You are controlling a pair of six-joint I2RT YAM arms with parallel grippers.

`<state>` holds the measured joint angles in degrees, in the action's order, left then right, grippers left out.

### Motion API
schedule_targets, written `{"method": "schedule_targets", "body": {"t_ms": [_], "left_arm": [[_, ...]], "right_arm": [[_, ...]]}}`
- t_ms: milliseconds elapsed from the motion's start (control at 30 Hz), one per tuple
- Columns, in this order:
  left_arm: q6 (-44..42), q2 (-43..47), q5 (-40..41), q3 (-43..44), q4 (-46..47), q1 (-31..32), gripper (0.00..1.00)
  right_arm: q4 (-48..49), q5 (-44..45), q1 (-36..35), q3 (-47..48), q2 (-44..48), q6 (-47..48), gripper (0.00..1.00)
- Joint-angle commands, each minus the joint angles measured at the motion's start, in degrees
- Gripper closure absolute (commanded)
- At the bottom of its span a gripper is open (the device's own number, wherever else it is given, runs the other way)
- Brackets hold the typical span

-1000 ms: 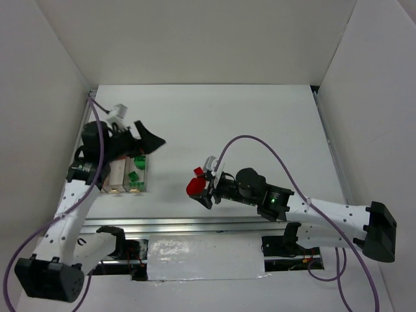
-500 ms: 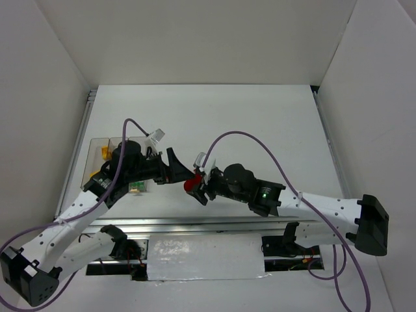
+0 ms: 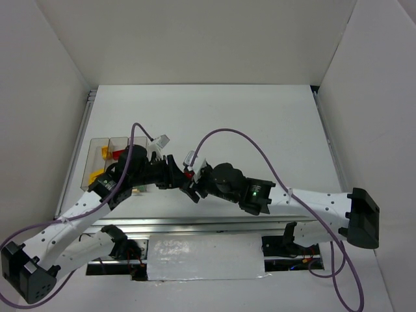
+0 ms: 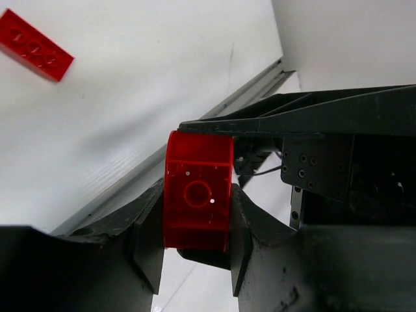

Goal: Sort the legos into containers by color

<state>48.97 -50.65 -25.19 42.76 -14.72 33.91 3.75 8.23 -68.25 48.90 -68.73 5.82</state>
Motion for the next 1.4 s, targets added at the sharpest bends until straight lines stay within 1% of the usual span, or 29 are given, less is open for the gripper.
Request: {"method": "schedule_targets", "body": {"t_ms": [0,33,67,133,167,200,267,300,333,367,400,433,467,500,567,600,700,833,933,967,1033,1067,1133,1167,1233,1267,1300,1333,1367], "left_arm": [[-1.5,0.2,2.5,3.89,-1.88,0.37,1.0],[-3.34,0.38,3.73,4.78,-3.37,0.37,1.0],[-4.75,0.38,7.23,5.74,-6.08,0.37,1.0],[-10.63,-0.23,15.3,9.61,-10.22,0.28,1.0],[-13.17,-0.93,24.4,11.01,-12.24,0.19,1.0],[-17.46,-2.77,29.1,13.2,-14.44,-0.24,1.0],[-21.09,-5.76,40.42,17.24,-16.64,-2.96,1.0],[-25.46,-8.9,42.66,18.57,-18.31,-4.63,1.0],[-27.77,-10.42,45.12,19.45,-18.07,-8.04,1.0],[-29.96,-11.74,47.58,19.72,-17.11,-9.81,1.0],[-34.86,-14.01,49.6,19.55,-13.62,-12.61,1.0],[-36.13,-15.25,50.67,19.46,-12.19,-18.91,1.0],[-36.66,-16.83,50.07,20.16,-11.22,-22.62,1.0],[-38.32,-20.24,43.62,21.04,-10.77,-30.49,1.0],[-39.3,-25.34,38.66,23.06,-10.5,-36.26,1.0],[-40.0,-26.68,34.03,23.07,-8.94,-39.85,1.0],[-40.97,-29.32,30.47,19.74,-4.89,-43.91,0.98],[-42.02,-31.0,27.22,15.96,-1.98,-45.6,0.95],[-41.41,-30.21,27.56,13.59,-0.93,-45.6,0.85],[-41.06,-29.34,27.91,13.14,-0.49,-45.6,0.78],[-41.06,-28.54,27.74,12.35,-0.66,-45.6,0.71],[-40.97,-28.28,27.65,12.17,-1.18,-45.6,0.64],[-40.28,-27.66,28.0,11.21,-1.45,-45.51,0.54],[-39.83,-27.14,30.0,10.85,-1.71,-45.43,0.43],[-38.35,-26.69,32.47,10.5,-2.06,-45.07,0.33],[-37.9,-26.6,34.57,10.67,-2.33,-44.99,0.2],[-37.55,-26.34,34.51,10.67,-2.5,-44.9,0.08],[-37.54,-26.08,33.98,10.94,-2.42,-44.98,0.01],[-37.54,-25.12,33.63,11.03,-2.51,-44.72,0.01]], "right_arm": [[1.78,3.46,-0.48,3.3,-2.55,0.77,0.8],[2.31,3.9,-0.48,3.04,-2.99,0.16,0.4],[3.01,4.33,-0.4,2.6,-3.42,-0.2,0.01],[5.04,5.83,0.13,1.29,-3.43,-2.65,0.0],[5.65,5.83,1.44,0.67,-2.91,-3.53,0.0],[6.09,5.66,2.15,0.06,-2.47,-4.67,0.0],[8.36,2.51,5.65,-3.36,0.08,-8.09,0.0],[9.42,1.1,6.98,-6.42,1.22,-9.94,0.0],[10.48,-0.3,8.21,-8.02,3.4,-10.83,0.0],[12.58,-1.8,9.44,-9.6,4.47,-11.53,0.0],[13.12,-1.99,11.71,-11.97,5.35,-12.58,0.0],[13.56,-2.25,12.87,-12.69,6.32,-12.94,0.0],[13.3,-1.99,13.83,-13.22,6.67,-13.21,0.0],[12.95,-1.73,15.24,-13.57,6.85,-13.56,0.0],[11.99,-0.24,16.21,-13.57,6.68,-13.47,0.0],[11.64,0.03,16.57,-13.22,6.33,-13.3,0.0],[10.05,0.21,16.92,-12.61,6.06,-12.86,0.0],[10.75,-1.19,17.36,-13.13,7.73,-12.59,0.0],[10.76,-1.46,17.62,-13.49,8.52,-12.42,0.0],[10.49,-1.29,17.62,-13.22,8.52,-12.24,0.0],[10.05,-0.94,17.62,-13.31,8.61,-12.15,0.0],[10.14,-0.93,17.62,-13.31,8.61,-12.24,0.0],[10.31,-0.85,17.62,-13.48,8.61,-12.24,0.0],[10.31,-0.85,17.71,-13.4,8.61,-12.33,0.0],[10.05,-1.28,17.71,-13.31,8.26,-12.42,0.0],[9.96,-1.37,17.71,-13.05,8.0,-12.5,0.0],[9.88,-1.37,17.71,-13.05,7.74,-12.59,0.0],[9.61,-1.46,17.89,-12.96,7.65,-12.59,0.0],[9.44,-1.2,17.97,-12.78,7.21,-12.68,0.0]]}}
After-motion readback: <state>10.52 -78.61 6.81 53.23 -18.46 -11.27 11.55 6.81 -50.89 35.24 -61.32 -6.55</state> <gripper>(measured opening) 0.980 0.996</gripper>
